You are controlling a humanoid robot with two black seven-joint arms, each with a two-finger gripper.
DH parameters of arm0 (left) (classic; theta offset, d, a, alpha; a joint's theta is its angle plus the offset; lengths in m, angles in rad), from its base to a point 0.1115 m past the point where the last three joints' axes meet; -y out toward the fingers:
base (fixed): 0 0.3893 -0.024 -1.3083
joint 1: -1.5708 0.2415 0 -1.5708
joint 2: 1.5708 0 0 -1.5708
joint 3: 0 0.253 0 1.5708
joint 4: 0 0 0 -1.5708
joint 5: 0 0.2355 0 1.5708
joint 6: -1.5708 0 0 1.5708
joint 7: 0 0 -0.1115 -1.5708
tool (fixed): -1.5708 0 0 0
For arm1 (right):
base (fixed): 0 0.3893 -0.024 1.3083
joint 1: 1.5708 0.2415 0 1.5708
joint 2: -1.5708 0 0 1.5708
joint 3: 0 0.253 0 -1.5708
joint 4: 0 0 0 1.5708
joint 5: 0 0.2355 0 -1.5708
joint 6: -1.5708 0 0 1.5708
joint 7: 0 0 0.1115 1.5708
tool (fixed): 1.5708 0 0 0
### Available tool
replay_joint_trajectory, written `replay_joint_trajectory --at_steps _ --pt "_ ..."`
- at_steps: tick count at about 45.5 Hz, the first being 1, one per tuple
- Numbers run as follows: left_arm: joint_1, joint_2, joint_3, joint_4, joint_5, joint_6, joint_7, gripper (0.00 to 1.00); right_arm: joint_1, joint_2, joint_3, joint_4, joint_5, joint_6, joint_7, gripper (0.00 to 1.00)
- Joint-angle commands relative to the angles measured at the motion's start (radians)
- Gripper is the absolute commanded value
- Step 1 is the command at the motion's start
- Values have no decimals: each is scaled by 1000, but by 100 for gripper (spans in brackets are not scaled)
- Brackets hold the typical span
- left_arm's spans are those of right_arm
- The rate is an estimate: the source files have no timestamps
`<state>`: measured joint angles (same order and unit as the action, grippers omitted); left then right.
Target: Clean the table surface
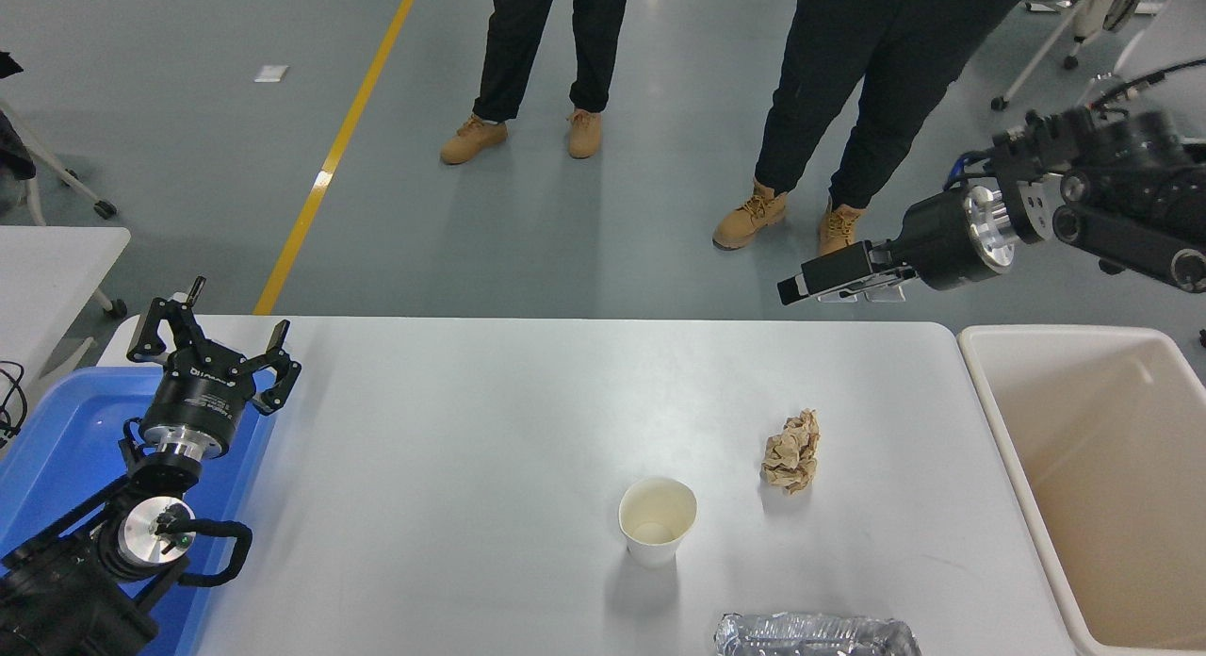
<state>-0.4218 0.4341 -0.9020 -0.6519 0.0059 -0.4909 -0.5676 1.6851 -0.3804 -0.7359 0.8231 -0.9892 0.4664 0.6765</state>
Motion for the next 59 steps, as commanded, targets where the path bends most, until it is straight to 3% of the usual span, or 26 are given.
replay_joint_trajectory --at_steps 1,15,21,33,42,59 --pt "0 0 0 0 0 0 0 99 30 153 -114 -56 -3 -2 0 98" --pt "0 0 0 0 0 0 0 99 30 205 -108 -10 20 1 2 98" --pt "0 0 0 0 0 0 0 99 19 204 -102 13 118 3 -5 98" --pt "0 0 0 0 0 0 0 99 15 195 -117 77 190 3 -121 98" --pt "0 0 0 0 0 0 0 99 -4 144 -122 149 193 3 -251 98" --pt "0 0 0 0 0 0 0 99 4 -12 -174 338 187 -3 -279 98"
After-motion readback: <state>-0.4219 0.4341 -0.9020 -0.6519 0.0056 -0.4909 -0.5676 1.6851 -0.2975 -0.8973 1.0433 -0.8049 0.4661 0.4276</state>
